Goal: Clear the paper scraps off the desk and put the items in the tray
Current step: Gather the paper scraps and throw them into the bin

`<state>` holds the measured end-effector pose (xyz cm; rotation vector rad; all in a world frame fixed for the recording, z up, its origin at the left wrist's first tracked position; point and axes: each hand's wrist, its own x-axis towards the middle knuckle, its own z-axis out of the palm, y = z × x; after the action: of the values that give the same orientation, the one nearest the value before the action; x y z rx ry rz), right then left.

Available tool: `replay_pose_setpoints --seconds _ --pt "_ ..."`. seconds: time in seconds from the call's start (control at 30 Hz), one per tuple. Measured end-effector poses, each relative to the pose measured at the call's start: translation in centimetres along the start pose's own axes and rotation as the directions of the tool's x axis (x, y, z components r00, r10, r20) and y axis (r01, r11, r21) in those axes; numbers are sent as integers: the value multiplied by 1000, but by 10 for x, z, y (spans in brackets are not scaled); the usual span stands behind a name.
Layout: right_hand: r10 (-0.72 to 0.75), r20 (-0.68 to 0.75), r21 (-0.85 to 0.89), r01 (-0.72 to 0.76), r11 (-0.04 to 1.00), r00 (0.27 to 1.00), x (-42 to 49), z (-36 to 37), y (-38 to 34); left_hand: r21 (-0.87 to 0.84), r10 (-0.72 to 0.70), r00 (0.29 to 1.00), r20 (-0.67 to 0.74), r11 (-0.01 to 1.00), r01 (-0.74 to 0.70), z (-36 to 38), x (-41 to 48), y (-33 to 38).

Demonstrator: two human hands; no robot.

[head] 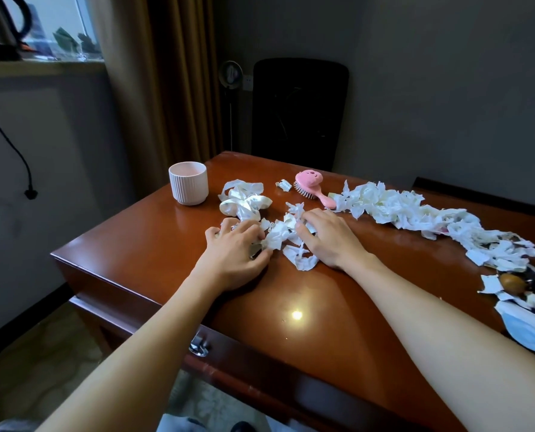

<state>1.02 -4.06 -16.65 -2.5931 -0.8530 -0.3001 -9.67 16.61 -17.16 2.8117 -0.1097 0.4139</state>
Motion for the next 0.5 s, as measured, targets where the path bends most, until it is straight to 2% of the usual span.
replay_pose_setpoints --seconds 0.3,0.4,0.5 --pt "-37 -157 17 40 999 987 -26 -8 -9 -31 -34 997 -72 999 31 -4 -3 1" --pt "-33 -112 36 37 999 993 -25 -6 -12 -25 -57 996 -74 998 55 -5 -3 1" --pt "-61 37 42 60 997 997 -20 -3 -10 -28 -69 993 -96 997 67 -5 -2 2"
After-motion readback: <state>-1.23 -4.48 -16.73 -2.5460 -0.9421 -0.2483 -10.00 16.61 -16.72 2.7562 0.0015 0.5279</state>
